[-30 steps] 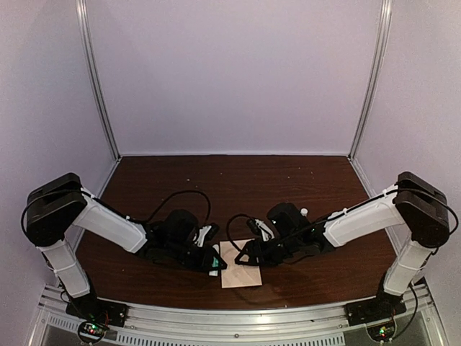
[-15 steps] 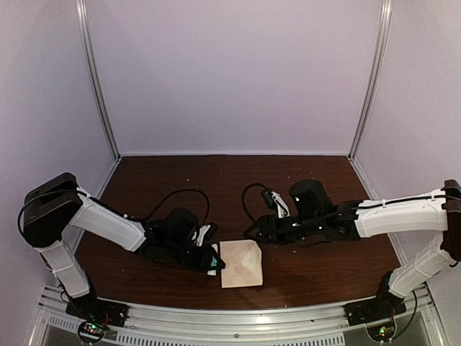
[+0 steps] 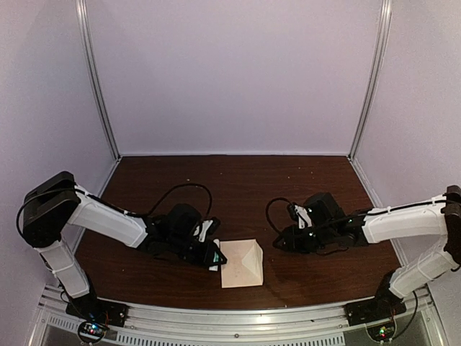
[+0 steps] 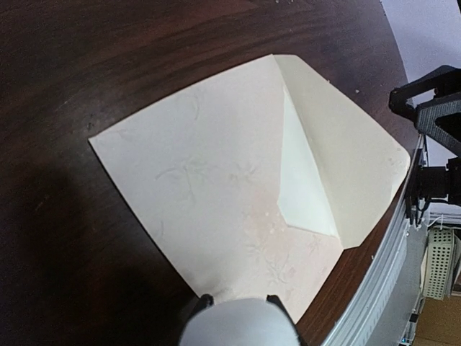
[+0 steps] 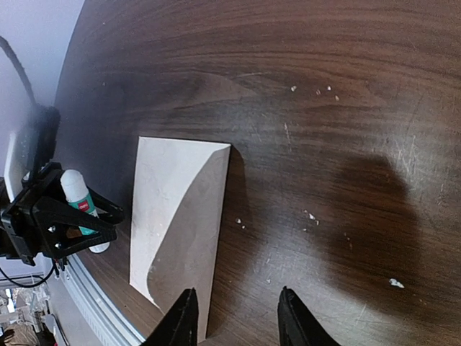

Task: Place the letter into the envelope and seal it
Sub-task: Fold the envelope flap into the envelope.

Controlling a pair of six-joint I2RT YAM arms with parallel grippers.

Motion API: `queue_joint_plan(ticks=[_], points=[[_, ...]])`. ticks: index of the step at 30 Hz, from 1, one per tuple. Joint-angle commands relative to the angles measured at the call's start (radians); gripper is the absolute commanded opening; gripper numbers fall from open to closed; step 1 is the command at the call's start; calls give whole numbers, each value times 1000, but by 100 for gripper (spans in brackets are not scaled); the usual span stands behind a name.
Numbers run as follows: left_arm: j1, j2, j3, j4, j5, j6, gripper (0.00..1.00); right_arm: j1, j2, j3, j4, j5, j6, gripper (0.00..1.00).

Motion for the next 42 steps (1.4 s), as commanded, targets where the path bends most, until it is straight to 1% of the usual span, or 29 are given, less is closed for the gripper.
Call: queue_joint_plan(ticks=[1, 5, 10, 13, 23, 28, 34, 42], points=[[-4, 29, 18, 33, 0, 24, 0, 19, 61, -2, 40, -24, -1, 36], [-4, 41, 15, 44, 4, 17, 0, 58, 139, 35, 93, -53, -6, 30], [-4, 51, 16, 53, 11, 13, 0, 108, 236, 98, 165, -110, -4, 19], [-5, 57, 18, 57, 17, 10, 0, 125, 287, 125, 198, -140, -3, 14], [-3, 76, 20, 65, 23, 7, 0, 137, 418, 171, 280, -194, 14, 8], [-3, 77, 19, 65, 23, 5, 0, 137, 454, 167, 299, -212, 38, 4], [-3, 80, 20, 65, 26, 5, 0, 137, 483, 146, 371, -249, 90, 2], [-3, 80, 20, 65, 24, 4, 0, 137, 518, 161, 380, -245, 104, 0]])
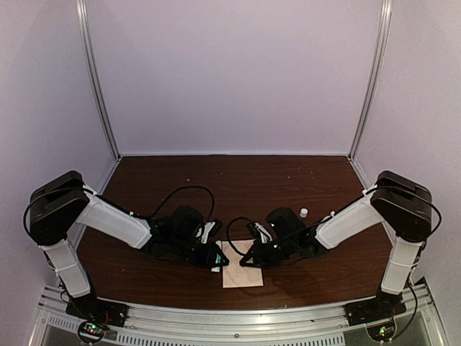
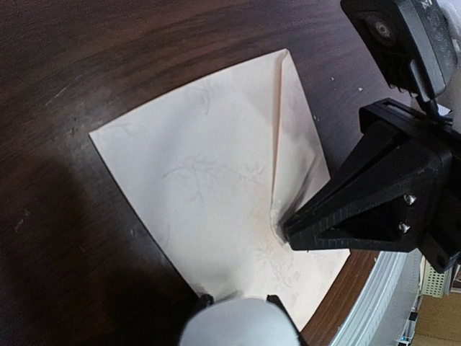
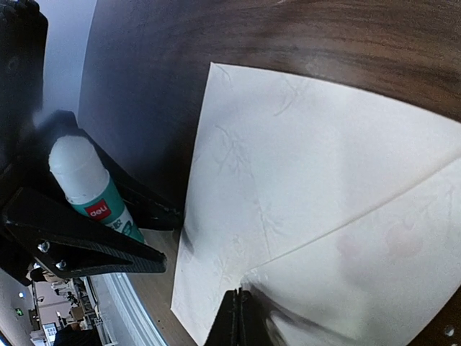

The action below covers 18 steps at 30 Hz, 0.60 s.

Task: Place the letter into the envelope and seal it
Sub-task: Fold the envelope flap into the envelope.

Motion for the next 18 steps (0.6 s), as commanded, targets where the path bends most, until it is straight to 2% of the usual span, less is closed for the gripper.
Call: queue_joint_plan(ticks=[1, 18], points=[[-2, 24, 13, 13, 3, 2, 0, 5, 37, 8, 11, 7, 17, 0], [-2, 24, 8, 7, 0, 5, 0, 3, 59, -8, 11, 87, 74, 0]])
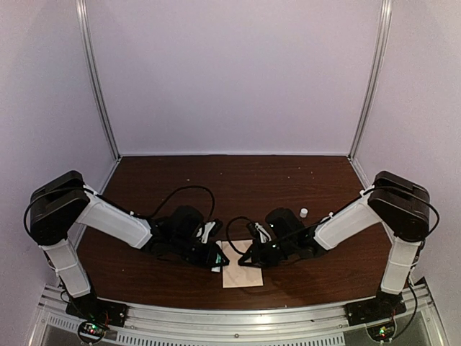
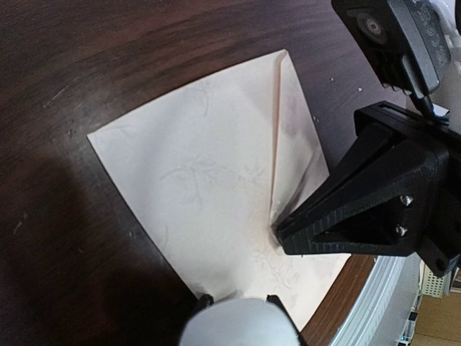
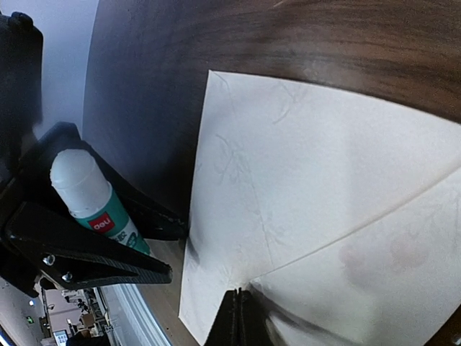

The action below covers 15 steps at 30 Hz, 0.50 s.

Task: Place the letter into the envelope and seal it
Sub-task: Fold the envelope flap into the envelope.

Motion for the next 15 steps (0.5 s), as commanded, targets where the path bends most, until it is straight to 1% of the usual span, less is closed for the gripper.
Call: queue_joint_plan(ticks=[1, 9, 15], points=[[-2, 20, 5, 9, -2, 5, 0, 3, 43, -10, -24, 75, 25, 0], [-2, 13, 4, 9, -9, 5, 0, 2, 61, -2, -12, 82, 45, 0], [0, -7, 13, 6, -17, 2, 0, 3, 55, -26, -13, 79, 45, 0]])
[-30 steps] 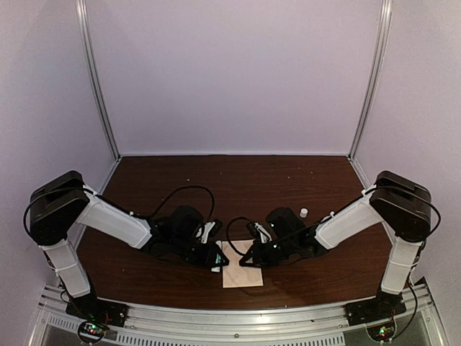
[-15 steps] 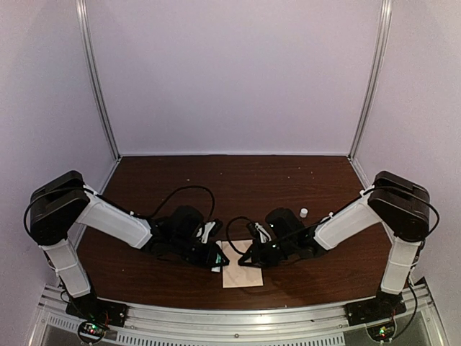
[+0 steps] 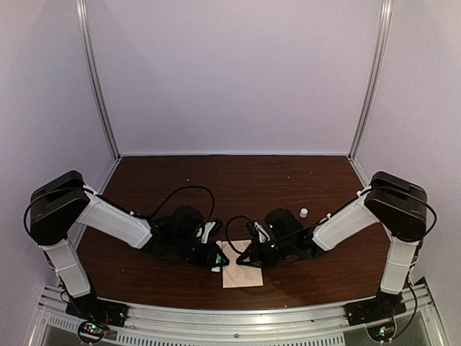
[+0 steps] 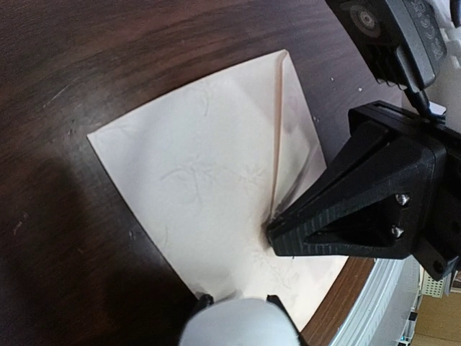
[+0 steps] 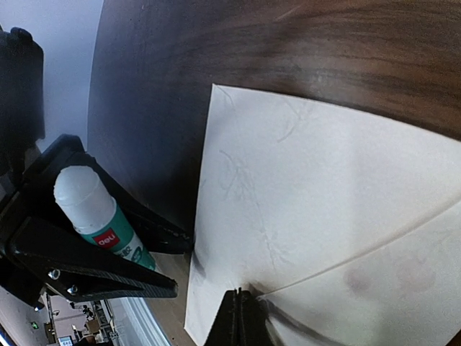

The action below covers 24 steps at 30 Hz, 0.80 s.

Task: Place the letter into the envelope and seal it
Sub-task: Fold the envelope flap into the envelope.

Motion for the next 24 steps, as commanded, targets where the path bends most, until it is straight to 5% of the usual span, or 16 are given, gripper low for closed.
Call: queue_joint_plan(ticks=[1, 24], points=[[0, -14, 16, 5, -20, 3, 0, 3, 29, -31, -62, 59, 11, 0], [30, 70, 25, 121, -20, -15, 0, 1, -219, -4, -117, 27, -49, 4]])
